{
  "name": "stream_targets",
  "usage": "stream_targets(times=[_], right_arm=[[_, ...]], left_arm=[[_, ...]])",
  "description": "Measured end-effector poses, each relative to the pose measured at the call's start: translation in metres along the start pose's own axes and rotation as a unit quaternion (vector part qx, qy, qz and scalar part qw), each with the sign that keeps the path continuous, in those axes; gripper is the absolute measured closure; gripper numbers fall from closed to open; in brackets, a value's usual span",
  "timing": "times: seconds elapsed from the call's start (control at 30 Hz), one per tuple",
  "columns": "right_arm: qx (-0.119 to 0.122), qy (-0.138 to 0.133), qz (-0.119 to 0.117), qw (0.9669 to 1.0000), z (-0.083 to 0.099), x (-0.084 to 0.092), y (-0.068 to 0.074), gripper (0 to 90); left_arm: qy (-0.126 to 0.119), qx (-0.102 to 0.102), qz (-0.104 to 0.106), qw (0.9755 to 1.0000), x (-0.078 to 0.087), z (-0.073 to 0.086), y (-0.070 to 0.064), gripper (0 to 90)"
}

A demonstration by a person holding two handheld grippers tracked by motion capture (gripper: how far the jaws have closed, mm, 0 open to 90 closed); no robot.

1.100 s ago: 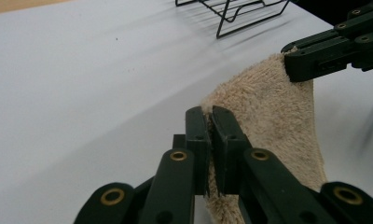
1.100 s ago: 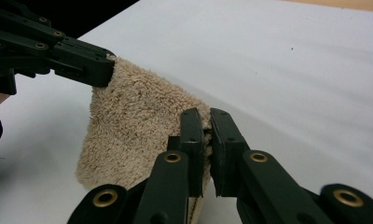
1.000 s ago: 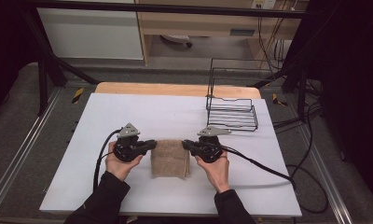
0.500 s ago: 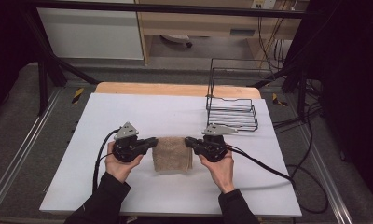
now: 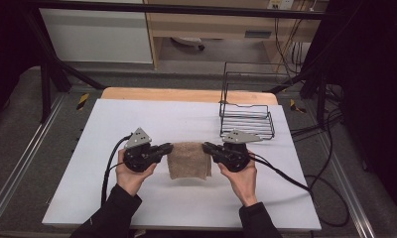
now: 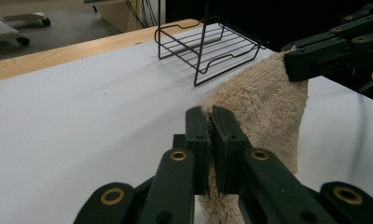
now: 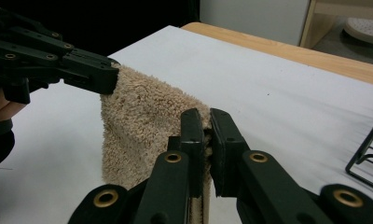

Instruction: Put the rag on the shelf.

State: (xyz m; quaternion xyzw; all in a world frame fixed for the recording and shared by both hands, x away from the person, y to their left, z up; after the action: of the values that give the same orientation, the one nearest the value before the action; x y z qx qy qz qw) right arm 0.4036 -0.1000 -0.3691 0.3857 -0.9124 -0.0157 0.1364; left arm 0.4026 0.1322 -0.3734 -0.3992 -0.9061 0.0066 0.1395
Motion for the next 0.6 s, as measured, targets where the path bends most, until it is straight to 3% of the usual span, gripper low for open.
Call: stream_targets(times=[0.6], right_arm=[[0.024, -0.029, 0.028, 0.9989, -0.023, 0.022, -0.009, 84.9]], left_arm=[[-0.041, -0.008, 0.005, 0.9991, -0.017, -0.026, -0.013, 85.8]])
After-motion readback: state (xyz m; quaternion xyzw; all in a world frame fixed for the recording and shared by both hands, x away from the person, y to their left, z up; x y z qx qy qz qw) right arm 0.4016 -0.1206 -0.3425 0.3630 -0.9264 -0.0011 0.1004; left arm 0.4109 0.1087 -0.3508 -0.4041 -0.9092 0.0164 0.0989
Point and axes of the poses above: each handheld gripper's, and its own axes: x roughly backward along the jaws, z roughly out of its underside, y roughly to its left, the point moved 4 cm from there along -x, roughly forward along the jaws, and after that the axes turned 11 degrees about -y, right-handed, at the moved point
